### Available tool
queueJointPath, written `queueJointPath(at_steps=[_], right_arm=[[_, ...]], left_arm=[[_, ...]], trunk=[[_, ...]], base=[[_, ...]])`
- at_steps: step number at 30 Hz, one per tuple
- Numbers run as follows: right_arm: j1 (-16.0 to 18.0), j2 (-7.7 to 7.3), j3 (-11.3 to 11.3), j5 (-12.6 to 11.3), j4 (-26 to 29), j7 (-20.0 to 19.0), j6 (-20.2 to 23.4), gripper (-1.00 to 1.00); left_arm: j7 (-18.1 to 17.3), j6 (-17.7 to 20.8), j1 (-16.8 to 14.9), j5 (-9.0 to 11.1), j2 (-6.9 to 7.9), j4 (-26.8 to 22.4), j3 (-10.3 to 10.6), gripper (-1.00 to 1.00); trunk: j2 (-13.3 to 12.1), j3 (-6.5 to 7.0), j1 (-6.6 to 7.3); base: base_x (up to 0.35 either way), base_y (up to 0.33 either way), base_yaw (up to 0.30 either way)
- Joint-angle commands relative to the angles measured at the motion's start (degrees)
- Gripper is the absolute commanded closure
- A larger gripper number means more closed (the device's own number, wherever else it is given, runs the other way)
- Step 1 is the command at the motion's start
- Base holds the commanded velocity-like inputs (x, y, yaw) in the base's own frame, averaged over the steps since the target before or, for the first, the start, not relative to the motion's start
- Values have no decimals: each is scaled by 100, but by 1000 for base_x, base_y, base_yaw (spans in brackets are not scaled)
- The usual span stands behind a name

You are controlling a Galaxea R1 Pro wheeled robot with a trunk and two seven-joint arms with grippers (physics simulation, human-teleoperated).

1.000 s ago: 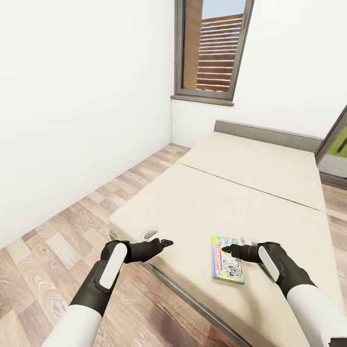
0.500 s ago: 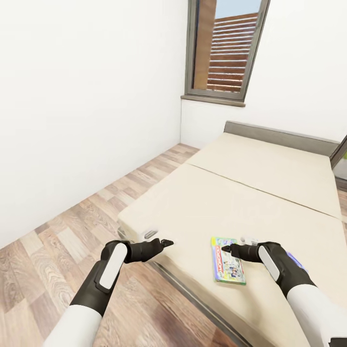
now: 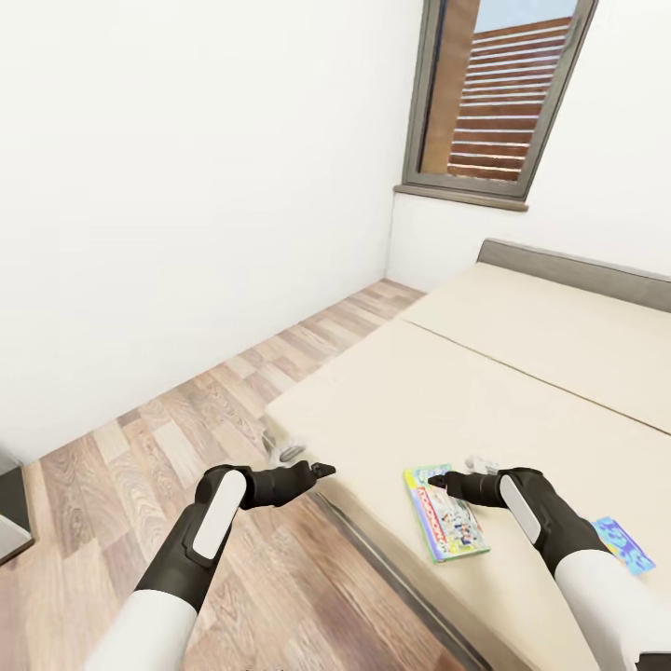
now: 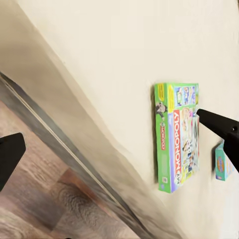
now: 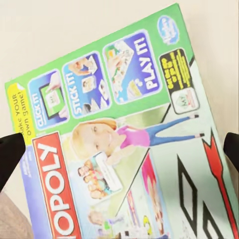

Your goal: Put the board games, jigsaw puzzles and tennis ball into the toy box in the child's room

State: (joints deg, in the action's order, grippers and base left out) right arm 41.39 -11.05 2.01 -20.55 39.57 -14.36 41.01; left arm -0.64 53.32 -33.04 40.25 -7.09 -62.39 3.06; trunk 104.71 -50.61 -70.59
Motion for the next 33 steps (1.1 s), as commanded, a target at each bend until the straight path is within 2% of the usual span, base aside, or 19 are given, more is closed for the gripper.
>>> queueJointPath(at_steps=[1,21,33], right_arm=[[1,-8,17,-9,7,-14,20,-100],[1,-11,10,-10,7,-14,21,-100],[1,-11,10,-10,7,-14,21,-100]], left_arm=[[-7,21,-3,-8,-2,-1,-4,-100],[-19,-4,20,-8,4,1,-5,-100],[-23,-322,243,-6,23,-3,-39,-100]], trunk=[[2,-5,1],[2,-5,1],[2,-5,1]], base=[[0,0,172],[0,0,54],[-1,0,4]])
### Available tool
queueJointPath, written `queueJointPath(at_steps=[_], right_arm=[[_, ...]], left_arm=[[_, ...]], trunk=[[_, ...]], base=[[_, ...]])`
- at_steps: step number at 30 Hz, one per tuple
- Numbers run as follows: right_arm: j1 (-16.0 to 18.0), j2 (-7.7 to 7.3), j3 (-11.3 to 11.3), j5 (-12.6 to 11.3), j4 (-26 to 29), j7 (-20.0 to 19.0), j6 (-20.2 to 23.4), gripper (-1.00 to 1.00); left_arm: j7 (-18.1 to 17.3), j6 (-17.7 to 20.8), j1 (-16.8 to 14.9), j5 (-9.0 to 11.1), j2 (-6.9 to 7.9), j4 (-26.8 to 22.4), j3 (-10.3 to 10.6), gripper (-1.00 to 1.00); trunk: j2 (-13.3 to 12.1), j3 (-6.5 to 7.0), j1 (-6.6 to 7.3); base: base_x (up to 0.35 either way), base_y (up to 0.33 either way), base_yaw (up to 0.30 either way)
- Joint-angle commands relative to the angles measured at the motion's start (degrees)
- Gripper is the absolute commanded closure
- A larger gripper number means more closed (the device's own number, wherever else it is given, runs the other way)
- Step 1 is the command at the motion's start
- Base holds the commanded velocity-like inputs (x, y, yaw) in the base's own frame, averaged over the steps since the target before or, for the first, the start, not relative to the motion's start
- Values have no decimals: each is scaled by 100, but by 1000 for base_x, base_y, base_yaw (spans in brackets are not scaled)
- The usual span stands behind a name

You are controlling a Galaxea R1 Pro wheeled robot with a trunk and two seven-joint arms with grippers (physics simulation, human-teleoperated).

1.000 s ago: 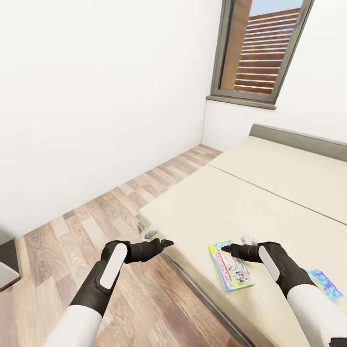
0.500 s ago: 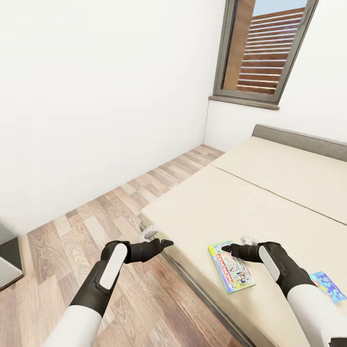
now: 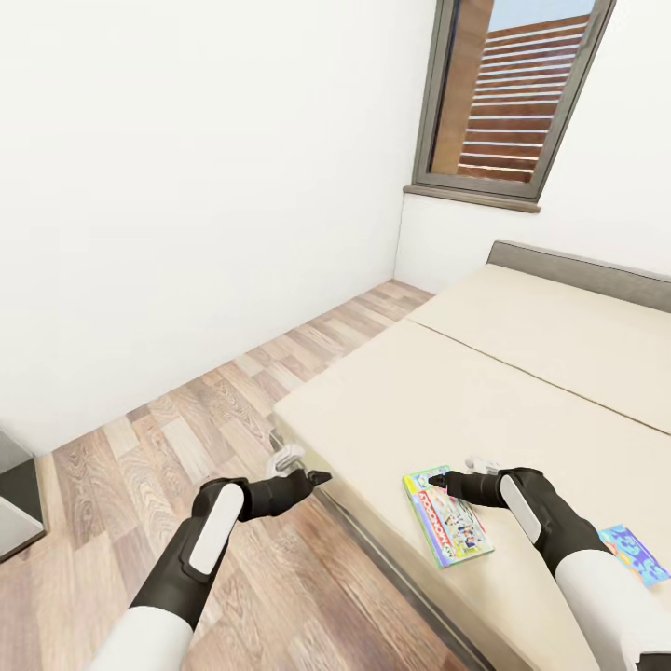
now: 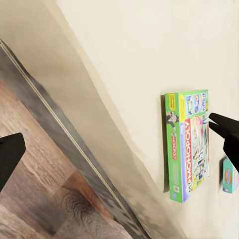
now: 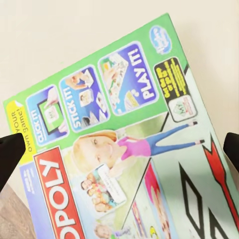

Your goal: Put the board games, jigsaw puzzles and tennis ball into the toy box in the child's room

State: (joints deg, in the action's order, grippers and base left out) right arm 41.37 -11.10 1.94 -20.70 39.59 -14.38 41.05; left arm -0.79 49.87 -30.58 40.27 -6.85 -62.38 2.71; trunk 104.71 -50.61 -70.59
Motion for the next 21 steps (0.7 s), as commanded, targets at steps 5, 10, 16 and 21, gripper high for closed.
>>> queueJointPath(at_steps=[5,10,16,21], right_arm=[[3,-6,17,5,5,-13,17,-100],[3,-6,17,5,5,-13,17,-100],[3,-6,17,5,5,-13,17,-100],[3,-6,17,5,5,-13,14,-100]], left_arm=[[-10,-45,30,-7,-1,-3,-10,-100],[-9,-71,41,-4,-1,-2,-13,-100],[-9,-112,49,-2,-1,-2,-15,-100],[-9,-128,54,-2,-1,-3,-11,-100]], trunk=[[2,-5,1],[2,-5,1],[2,-5,1],[2,-5,1]], base=[[-79,0,1],[-193,0,0],[-201,0,0],[-91,0,0]])
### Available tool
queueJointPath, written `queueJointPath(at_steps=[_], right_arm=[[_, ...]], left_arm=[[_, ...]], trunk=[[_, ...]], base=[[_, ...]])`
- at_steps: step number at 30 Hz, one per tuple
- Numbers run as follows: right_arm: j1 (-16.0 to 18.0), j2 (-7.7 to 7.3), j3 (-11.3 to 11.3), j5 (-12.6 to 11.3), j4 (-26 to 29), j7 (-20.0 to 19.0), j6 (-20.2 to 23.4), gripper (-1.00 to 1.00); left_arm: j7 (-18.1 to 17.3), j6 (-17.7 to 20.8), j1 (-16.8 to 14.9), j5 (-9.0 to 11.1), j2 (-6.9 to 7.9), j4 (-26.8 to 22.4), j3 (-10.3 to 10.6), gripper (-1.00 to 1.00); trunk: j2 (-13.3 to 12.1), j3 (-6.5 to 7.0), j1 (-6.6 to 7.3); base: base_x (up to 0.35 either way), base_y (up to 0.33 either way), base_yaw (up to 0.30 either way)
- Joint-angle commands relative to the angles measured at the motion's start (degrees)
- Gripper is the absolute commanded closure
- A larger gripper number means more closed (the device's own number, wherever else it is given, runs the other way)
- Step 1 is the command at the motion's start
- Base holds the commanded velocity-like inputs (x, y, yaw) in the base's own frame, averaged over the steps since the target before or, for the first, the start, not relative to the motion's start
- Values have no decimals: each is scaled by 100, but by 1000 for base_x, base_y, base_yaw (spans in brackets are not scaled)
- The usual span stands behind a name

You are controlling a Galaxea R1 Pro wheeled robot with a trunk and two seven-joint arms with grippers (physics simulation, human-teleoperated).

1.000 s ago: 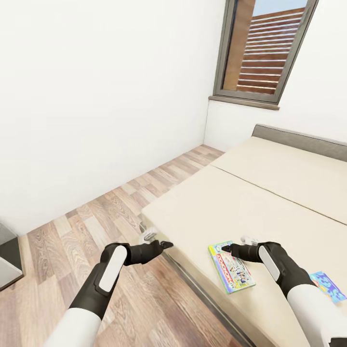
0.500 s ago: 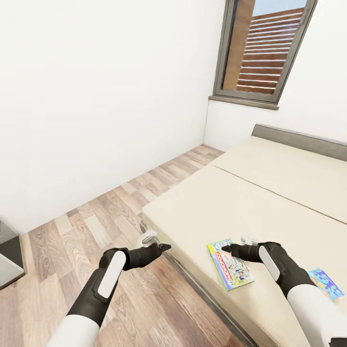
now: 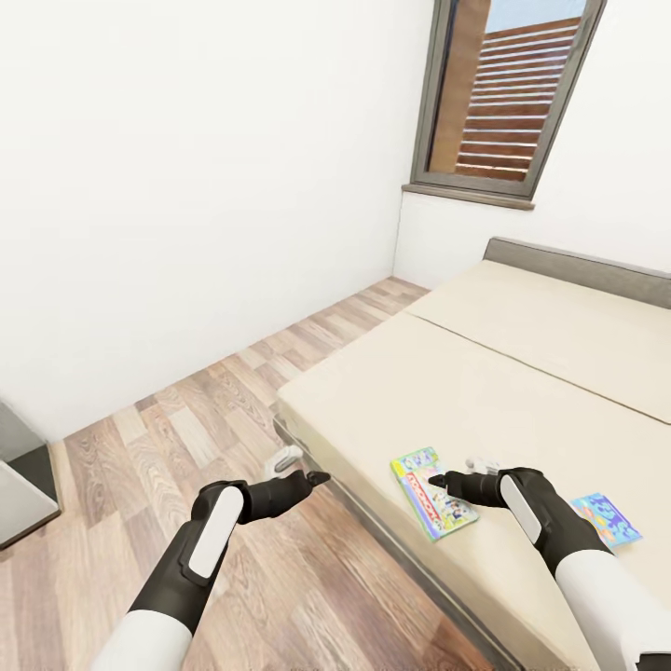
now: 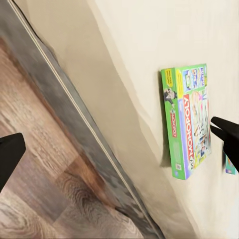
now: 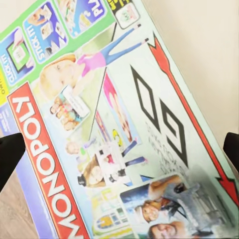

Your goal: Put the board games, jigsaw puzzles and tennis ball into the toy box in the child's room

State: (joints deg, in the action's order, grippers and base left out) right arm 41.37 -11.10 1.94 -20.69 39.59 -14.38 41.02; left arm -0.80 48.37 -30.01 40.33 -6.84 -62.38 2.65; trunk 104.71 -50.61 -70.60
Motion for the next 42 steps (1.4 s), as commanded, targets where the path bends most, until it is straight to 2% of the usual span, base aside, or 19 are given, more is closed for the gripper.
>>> queueJointPath(at_steps=[1,21,42], right_arm=[[3,-6,17,4,5,-13,17,-100],[3,-5,17,4,5,-13,20,-100],[3,-6,17,4,5,-13,20,-100]], left_arm=[[-8,23,-3,-8,-2,-4,-5,-100],[-8,9,0,-7,-2,-2,-2,-100],[-8,6,2,-7,-2,-2,-2,-100]], trunk=[[2,-5,1],[2,-5,1],[2,-5,1]], base=[[-55,0,0],[-15,0,4],[-1,0,55]])
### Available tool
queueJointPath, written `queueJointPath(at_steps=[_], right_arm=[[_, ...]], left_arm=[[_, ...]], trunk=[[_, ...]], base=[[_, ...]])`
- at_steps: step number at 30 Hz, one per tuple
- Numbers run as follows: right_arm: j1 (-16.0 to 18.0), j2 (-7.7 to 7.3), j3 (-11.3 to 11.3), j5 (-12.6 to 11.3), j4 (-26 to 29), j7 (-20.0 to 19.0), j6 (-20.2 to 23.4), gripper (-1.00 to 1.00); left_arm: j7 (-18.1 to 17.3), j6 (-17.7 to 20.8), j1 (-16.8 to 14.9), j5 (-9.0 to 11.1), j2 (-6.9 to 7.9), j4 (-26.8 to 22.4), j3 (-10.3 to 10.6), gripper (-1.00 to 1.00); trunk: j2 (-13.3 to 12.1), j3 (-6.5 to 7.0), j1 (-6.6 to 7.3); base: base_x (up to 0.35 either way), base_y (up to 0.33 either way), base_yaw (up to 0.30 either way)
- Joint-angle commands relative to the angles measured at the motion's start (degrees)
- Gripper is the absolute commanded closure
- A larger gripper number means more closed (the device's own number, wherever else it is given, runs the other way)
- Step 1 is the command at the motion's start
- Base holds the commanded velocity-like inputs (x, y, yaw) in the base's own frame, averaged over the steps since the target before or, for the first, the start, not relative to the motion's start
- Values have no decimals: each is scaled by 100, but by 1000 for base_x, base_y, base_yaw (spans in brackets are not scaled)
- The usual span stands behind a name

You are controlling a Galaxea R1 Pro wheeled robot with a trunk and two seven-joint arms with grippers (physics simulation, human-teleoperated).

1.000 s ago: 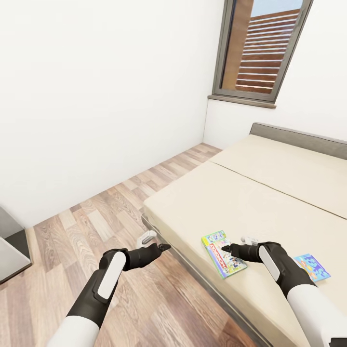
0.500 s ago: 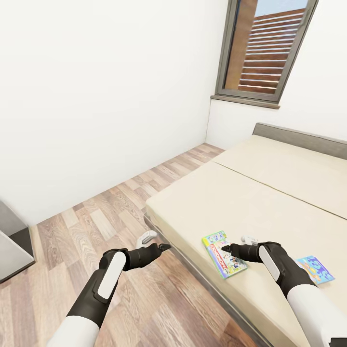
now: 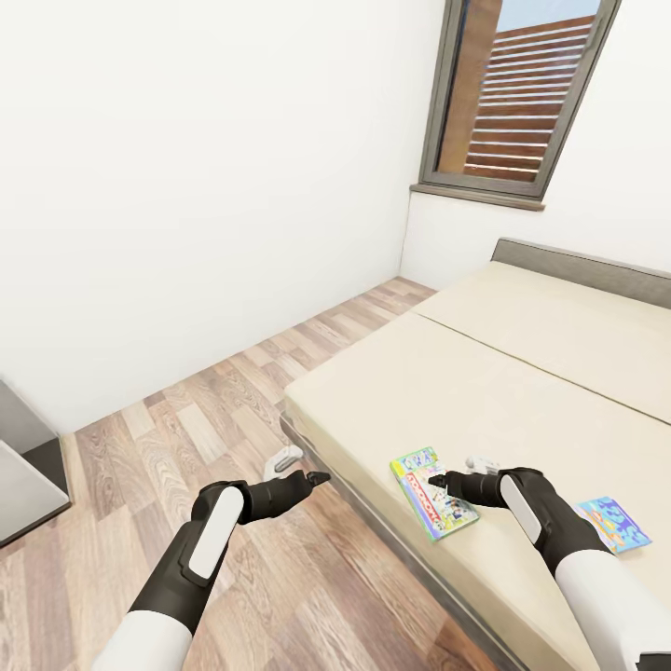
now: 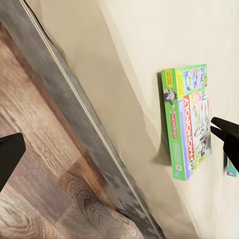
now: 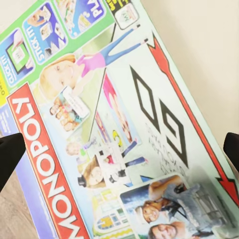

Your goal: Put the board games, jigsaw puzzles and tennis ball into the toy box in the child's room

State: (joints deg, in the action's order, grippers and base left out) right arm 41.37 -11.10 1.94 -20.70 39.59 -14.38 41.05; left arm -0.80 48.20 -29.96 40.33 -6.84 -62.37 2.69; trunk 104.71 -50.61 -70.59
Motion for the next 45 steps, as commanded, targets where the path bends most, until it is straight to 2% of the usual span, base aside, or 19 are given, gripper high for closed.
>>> queueJointPath(at_steps=[1,28,45], right_arm=[[3,-6,17,4,5,-13,17,-100],[3,-6,17,3,5,-13,17,-100],[3,-6,17,-2,5,-13,17,-100]], left_arm=[[-8,23,-2,-7,-2,-4,-5,-100],[-8,22,-2,-13,-2,-4,-1,-100],[-8,22,-2,-8,-2,-4,3,-100]], trunk=[[2,-5,1],[2,-5,1],[2,-5,1]], base=[[0,0,8],[-3,0,2],[-108,0,0]])
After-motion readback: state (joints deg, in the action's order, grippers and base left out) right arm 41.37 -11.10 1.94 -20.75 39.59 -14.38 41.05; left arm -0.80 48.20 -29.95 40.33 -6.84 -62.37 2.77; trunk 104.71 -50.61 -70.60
